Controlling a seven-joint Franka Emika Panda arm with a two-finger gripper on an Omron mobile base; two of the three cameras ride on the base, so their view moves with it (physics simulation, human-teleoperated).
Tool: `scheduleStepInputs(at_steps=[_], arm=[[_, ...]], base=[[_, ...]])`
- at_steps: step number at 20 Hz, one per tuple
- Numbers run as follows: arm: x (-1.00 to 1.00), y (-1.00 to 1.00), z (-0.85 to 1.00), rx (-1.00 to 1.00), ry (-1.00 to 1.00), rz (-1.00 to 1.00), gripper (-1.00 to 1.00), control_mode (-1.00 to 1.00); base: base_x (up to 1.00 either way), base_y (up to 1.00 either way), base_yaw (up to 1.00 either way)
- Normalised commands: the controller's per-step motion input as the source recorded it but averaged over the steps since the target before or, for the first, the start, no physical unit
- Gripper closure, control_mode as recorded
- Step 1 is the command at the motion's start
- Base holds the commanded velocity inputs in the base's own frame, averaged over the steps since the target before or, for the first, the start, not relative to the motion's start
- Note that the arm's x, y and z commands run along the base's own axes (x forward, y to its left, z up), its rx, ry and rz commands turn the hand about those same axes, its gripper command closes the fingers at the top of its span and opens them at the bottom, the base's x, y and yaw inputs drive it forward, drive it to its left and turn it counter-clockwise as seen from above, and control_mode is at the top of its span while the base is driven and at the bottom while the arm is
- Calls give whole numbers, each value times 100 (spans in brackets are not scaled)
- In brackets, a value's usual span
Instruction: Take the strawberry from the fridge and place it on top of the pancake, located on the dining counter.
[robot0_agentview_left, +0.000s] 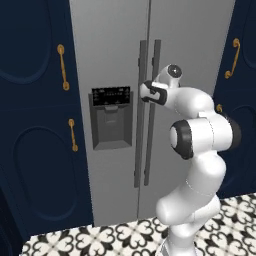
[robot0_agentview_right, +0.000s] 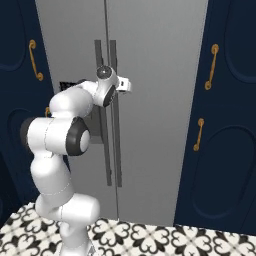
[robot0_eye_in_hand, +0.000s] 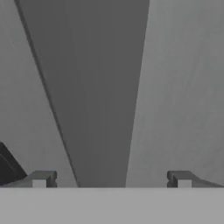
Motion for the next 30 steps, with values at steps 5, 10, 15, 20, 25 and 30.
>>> scheduleStepInputs(at_steps=[5, 10, 15, 20, 25, 30], arm=[[57, -13, -8, 1, -4, 0, -100, -100], [21, -20, 0, 1, 0, 3, 100, -100], [-31, -13, 0, 1, 2, -5, 100, -100], [-94, -41, 2, 4, 0, -14, 100, -100], [-100, -73, 12, 8, 1, -12, 100, -100], [-100, -100, 17, 17, 0, -7, 100, -100]], base=[[0, 0, 0], [0, 0, 0], [0, 0, 0], [0, 0, 0], [0, 0, 0], [0, 0, 0]])
